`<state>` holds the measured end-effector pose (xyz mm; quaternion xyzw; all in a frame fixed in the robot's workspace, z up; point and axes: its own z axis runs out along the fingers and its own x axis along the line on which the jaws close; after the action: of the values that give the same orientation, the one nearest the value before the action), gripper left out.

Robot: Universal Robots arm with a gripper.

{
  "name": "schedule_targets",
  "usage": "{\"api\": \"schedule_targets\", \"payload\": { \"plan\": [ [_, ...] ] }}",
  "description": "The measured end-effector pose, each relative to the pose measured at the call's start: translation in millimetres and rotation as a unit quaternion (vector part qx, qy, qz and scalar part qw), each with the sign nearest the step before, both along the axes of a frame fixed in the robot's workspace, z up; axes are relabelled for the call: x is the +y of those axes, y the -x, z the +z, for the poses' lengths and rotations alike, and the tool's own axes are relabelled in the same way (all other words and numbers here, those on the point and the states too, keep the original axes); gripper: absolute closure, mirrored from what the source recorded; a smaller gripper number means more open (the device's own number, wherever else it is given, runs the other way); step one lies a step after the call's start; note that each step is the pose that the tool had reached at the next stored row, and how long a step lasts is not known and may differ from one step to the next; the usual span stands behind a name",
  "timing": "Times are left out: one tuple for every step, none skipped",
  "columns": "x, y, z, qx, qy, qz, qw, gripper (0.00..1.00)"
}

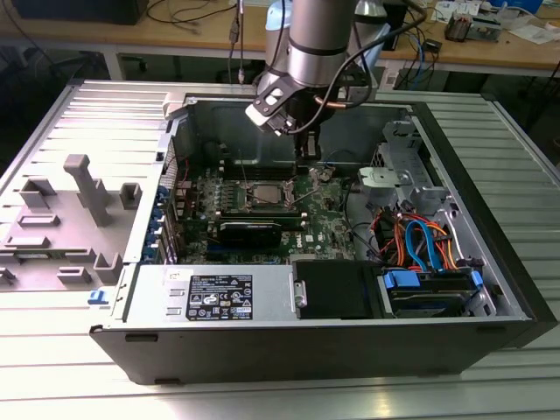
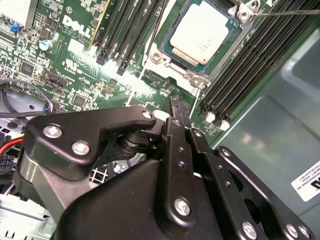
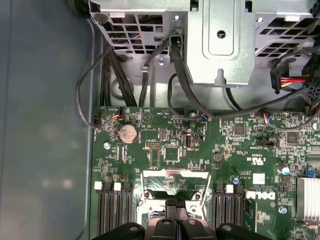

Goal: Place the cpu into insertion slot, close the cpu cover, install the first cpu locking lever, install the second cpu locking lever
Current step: 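Close the cpu cover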

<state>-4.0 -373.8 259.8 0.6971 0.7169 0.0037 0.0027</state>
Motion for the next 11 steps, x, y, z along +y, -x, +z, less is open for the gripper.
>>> {"api": "schedule_targets", "payload": {
  "plan": [
    [0.0,-0.9,0.0,0.0002,0.0000,0.000,1.0000,0.89],
    [0.0,-1.9,0.0,0.0005,0.0000,0.000,1.0000,0.89],
    [0.0,-2.9,0.0,0.0006,0.0000,0.000,1.0000,0.89],
    [0.0,-4.0,0.0,0.0008,0.0000,0.000,1.0000,0.89],
    [0.0,-5.1,0.0,0.0010,0.0000,0.000,1.0000,0.89],
    [0.0,-7.2,0.1,0.0014,0.0001,0.000,1.0000,0.89],
    [0.0,-9.0,0.0,0.0018,0.0000,0.000,1.0000,0.89],
    [0.0,-10.7,0.0,0.0021,0.0000,0.001,1.0000,0.89],
    [0.0,-11.8,0.0,0.0023,0.0000,0.001,1.0000,0.89],
    [0.0,-12.9,0.0,0.0025,0.0000,0.001,1.0000,0.89],
    [0.0,-15.1,0.0,0.0029,0.0000,0.001,1.0000,0.89]
  ]
}}
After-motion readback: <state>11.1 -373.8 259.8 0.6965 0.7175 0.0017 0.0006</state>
